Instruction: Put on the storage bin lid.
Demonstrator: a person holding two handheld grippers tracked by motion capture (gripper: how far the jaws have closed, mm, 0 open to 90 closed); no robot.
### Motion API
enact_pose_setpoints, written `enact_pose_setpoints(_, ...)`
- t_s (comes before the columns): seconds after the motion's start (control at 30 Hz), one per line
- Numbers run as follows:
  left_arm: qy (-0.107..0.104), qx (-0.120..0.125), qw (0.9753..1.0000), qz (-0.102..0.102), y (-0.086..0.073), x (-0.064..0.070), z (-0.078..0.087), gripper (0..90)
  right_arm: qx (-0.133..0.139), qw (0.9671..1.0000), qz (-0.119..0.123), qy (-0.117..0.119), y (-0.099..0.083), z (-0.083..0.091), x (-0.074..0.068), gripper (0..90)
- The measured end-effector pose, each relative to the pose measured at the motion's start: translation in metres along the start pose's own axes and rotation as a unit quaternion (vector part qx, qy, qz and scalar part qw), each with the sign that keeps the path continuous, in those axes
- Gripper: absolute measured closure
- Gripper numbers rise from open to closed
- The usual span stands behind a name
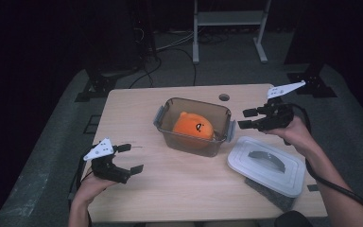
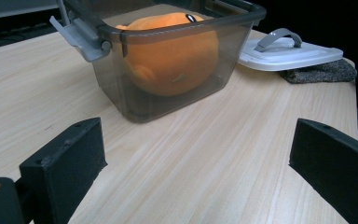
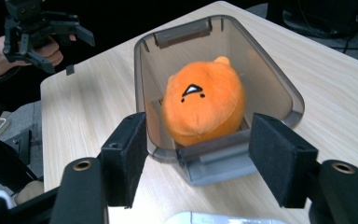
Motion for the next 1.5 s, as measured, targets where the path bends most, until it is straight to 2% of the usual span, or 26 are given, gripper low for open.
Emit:
enact_pose_setpoints(0.7,0.001,0.0,1.0,0.0,0.0,0.0,0.0,2.8,0.007,0.9999,-0.008,-0.01,-0.027,0.011,0.006,30.8)
enact_pose_setpoints(1.5,-0.001,0.0,1.0,0.004,-0.001,0.0,-0.002,2.7,0.005,0.9996,-0.023,-0.014,-0.067,0.016,0.012,29.2)
Point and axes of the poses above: each handheld gripper's, and its own axes: z roughly backward along the jaws, y roughly out of its top, x roughly to its right, the point moved 10 cm from there along -z, roughly forward along the jaws, and after that the axes turned 2 degrees about x, right-handed, at the moved point
